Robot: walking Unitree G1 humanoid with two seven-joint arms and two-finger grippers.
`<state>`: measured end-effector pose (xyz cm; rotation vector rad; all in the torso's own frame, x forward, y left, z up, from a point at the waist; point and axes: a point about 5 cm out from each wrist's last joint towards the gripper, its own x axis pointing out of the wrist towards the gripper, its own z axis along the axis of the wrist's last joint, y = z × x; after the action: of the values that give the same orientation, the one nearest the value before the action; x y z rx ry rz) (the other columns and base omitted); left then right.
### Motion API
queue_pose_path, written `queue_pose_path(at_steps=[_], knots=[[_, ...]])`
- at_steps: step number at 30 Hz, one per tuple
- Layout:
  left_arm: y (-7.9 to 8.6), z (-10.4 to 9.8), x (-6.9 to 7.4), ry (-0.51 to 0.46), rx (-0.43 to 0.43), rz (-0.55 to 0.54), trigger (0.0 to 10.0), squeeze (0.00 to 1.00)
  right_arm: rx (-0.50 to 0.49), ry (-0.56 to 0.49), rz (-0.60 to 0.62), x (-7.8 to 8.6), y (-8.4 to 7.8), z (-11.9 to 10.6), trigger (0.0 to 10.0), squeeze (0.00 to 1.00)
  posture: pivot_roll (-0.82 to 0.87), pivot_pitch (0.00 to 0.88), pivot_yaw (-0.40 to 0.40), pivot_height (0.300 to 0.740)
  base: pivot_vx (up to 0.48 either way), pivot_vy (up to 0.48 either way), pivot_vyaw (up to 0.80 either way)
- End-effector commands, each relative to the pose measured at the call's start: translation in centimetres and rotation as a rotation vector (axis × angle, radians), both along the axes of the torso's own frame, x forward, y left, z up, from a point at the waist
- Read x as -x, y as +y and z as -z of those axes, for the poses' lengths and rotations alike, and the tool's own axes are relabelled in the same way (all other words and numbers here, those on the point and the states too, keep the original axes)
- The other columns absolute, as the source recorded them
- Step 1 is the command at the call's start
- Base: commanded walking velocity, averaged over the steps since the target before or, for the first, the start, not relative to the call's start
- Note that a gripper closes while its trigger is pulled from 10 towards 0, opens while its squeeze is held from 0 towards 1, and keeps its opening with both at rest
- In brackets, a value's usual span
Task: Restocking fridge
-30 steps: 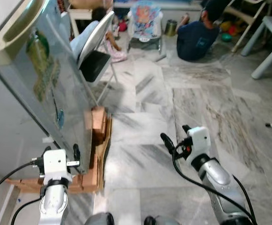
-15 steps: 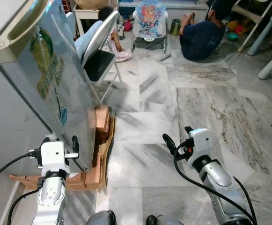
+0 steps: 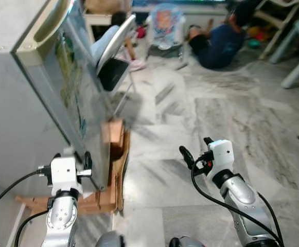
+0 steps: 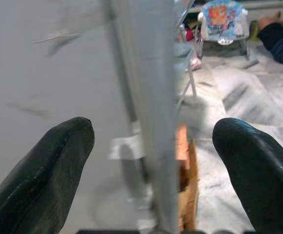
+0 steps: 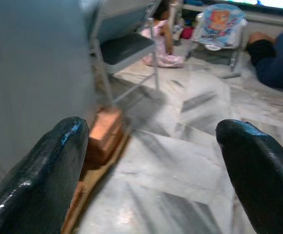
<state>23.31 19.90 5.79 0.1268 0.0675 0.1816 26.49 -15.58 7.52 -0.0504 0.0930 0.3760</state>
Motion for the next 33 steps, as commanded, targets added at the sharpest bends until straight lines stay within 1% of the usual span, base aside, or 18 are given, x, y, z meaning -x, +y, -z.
queue_pose_path(at_steps=[1, 10, 18, 23, 25, 28, 30, 31, 33], knots=[[-0.1, 0.0, 0.2, 0.006, -0.002, 0.003, 10.0, 0.0, 0.01, -0.006, 0.008, -0.1, -0.3, -0.1, 10.0, 0.0, -0.05, 0.114, -0.017, 0.74, 0.0, 0.0, 0.0], [-0.4, 0.0, 0.1, 0.004, -0.004, 0.012, 10.0, 0.0, 0.009, -0.005, 0.007, -0.1, -0.3, -0.1, 10.0, 0.0, -0.05, 0.114, -0.017, 0.74, 0.0, 0.0, 0.0], [-1.5, -0.2, -0.2, -0.011, 0.023, 0.076, 10.0, 0.0, -0.001, -0.005, 0.01, 0.0, -0.2, 0.0, 10.0, 0.0, -0.05, 0.115, -0.016, 0.74, 0.0, 0.0, 0.0], [-1.6, -0.4, -0.5, -0.019, 0.026, 0.083, 10.0, 0.0, 0.001, -0.008, 0.011, 0.0, -0.3, -0.1, 10.0, 0.0, -0.05, 0.116, -0.016, 0.74, 0.0, 0.0, 0.0], [-1.7, -0.5, -0.9, -0.026, 0.031, 0.086, 10.0, 0.0, 0.0, -0.008, 0.013, 0.0, -0.3, -0.1, 10.0, 0.0, -0.05, 0.119, -0.02, 0.74, 0.0, 0.0, 0.0], [-2.2, -1.0, -2.7, -0.045, 0.057, 0.092, 10.0, 0.0, 0.0, -0.01, 0.011, -0.1, -0.2, -0.2, 10.0, 0.0, -0.06, 0.121, -0.026, 0.74, 0.0, 0.0, 0.0], [-2.4, -1.5, -4.4, -0.06, 0.054, 0.106, 10.0, 0.0, 0.0, -0.014, 0.004, -0.2, 0.0, -0.3, 10.0, 0.0, -0.06, 0.121, -0.026, 0.74, 0.0, 0.0, 0.0], [-2.4, -1.5, -4.4, -0.06, 0.054, 0.106, 10.0, 0.0, 0.0, -0.014, 0.004, -0.2, 0.0, -0.3, 10.0, 0.0, -0.06, 0.121, -0.026, 0.74, 0.0, 0.0, 0.0], [-2.4, -1.8, -5.3, -0.066, 0.052, 0.113, 10.0, 0.0, 0.0, -0.017, 0.003, -0.2, 0.1, -0.5, 10.0, 0.0, -0.08, 0.119, -0.027, 0.74, 0.0, 0.0, 0.0]])
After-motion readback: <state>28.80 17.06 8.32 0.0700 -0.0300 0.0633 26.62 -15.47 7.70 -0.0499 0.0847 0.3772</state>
